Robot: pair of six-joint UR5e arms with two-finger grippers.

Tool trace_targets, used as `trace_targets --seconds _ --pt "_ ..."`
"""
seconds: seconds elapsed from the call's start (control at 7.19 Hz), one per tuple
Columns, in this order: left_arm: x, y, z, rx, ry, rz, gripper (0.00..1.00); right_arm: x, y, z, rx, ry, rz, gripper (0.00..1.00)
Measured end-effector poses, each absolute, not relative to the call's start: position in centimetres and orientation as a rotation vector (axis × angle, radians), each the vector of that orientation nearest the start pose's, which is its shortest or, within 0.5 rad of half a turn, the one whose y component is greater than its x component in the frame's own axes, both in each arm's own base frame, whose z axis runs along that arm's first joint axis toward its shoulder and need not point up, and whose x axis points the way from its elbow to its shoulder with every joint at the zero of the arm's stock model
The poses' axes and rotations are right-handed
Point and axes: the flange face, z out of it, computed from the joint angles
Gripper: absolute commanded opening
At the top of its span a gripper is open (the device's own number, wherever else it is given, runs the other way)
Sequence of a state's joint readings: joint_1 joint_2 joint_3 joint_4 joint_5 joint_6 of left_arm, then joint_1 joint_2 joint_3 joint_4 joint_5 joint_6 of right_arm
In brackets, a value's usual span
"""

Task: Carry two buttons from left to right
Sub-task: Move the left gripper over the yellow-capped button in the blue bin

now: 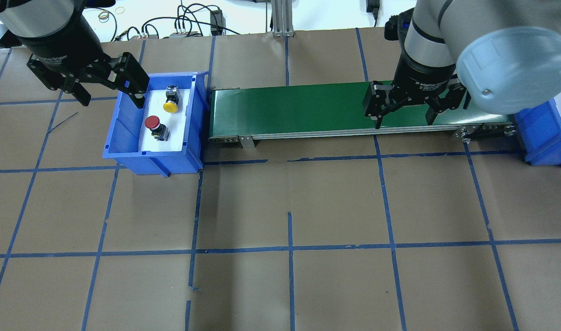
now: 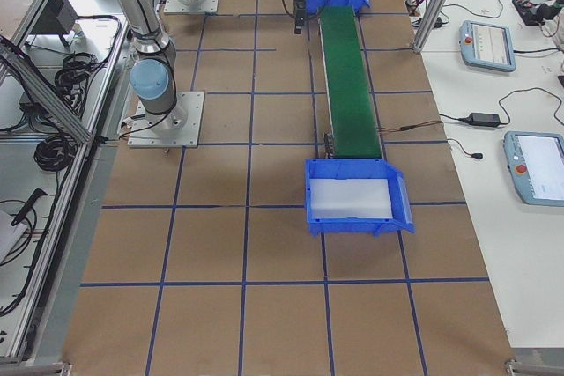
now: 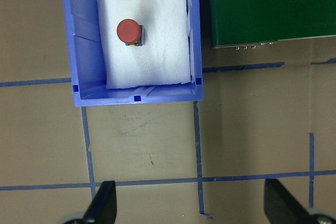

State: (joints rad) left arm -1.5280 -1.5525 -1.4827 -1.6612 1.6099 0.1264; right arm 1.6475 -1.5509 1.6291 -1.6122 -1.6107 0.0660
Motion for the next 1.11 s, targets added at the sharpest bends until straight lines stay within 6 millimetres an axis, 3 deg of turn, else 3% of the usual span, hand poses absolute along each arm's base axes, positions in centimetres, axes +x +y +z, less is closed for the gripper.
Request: trace_targets --seconds 0.56,0.7,0.83,0.97,1.11 --pt "-10.4 -48.8 53.2 0.110 3.097 -0.015 1.00 16.7 -48.4 45.4 -0.018 3.182 0.054 1.00" --pt "-9.2 -49.0 53.2 0.079 3.103 0.001 1.00 16.7 -48.4 45.4 -0.018 3.182 0.054 1.00" --pt "-6.8 -49.5 53.3 0.028 3.125 0.004 1.00 16.7 -48.4 45.4 -0.018 3.182 0.054 1.00" --pt "-4.3 -51.1 53.0 -0.012 3.149 -0.033 1.00 16.7 -48.4 45.4 -0.018 3.182 0.054 1.00" --pt "-2.7 -53.8 51.6 -0.030 3.154 -0.090 1.00 16.7 -48.4 45.4 -0.018 3.182 0.054 1.00"
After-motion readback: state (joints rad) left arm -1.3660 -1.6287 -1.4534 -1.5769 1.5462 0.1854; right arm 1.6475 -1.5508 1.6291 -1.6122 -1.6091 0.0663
